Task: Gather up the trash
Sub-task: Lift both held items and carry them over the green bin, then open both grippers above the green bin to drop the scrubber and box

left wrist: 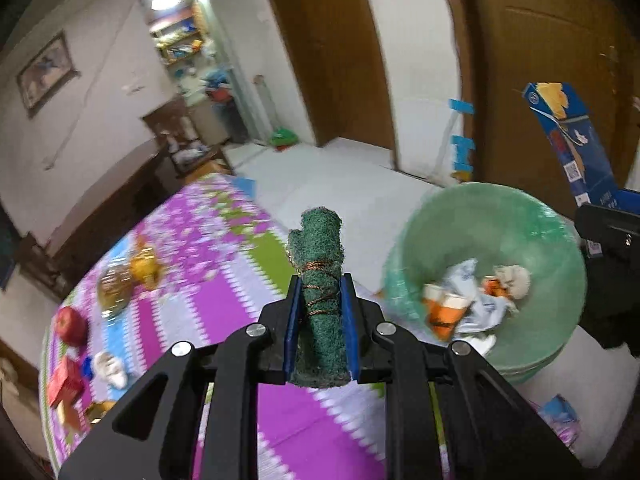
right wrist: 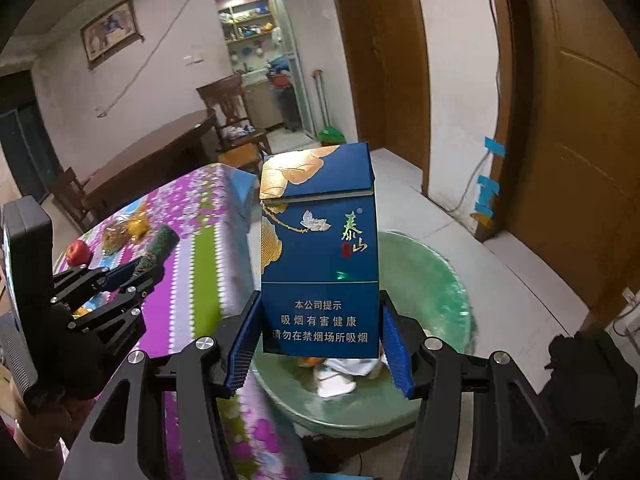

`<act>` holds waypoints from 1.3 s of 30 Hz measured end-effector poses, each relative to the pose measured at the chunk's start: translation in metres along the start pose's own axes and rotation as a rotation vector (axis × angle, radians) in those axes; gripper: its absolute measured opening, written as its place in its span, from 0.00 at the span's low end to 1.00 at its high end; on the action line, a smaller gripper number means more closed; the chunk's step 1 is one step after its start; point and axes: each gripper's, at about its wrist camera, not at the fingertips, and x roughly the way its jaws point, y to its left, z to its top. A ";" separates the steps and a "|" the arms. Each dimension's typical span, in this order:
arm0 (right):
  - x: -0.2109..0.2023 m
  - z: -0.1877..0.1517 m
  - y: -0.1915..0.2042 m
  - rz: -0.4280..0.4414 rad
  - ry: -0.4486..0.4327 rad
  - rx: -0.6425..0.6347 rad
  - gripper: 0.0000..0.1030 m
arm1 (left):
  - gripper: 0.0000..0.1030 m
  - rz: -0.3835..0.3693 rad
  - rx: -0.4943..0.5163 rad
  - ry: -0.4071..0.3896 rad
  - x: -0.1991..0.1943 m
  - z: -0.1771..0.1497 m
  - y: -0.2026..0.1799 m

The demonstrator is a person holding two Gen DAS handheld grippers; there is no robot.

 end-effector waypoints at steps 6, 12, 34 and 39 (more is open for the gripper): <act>0.012 0.009 -0.019 -0.039 0.075 0.015 0.55 | 0.17 -0.128 0.074 0.028 0.022 0.014 -0.029; 0.023 0.002 -0.037 -0.049 0.155 0.037 0.55 | 0.17 -0.202 0.122 0.046 0.035 0.024 -0.058; 0.035 -0.014 -0.055 -0.081 0.258 0.098 0.55 | 0.17 -0.271 0.197 0.045 0.044 0.027 -0.092; 0.043 -0.013 -0.053 -0.079 0.271 0.094 0.56 | 0.17 -0.272 0.195 0.049 0.047 0.028 -0.092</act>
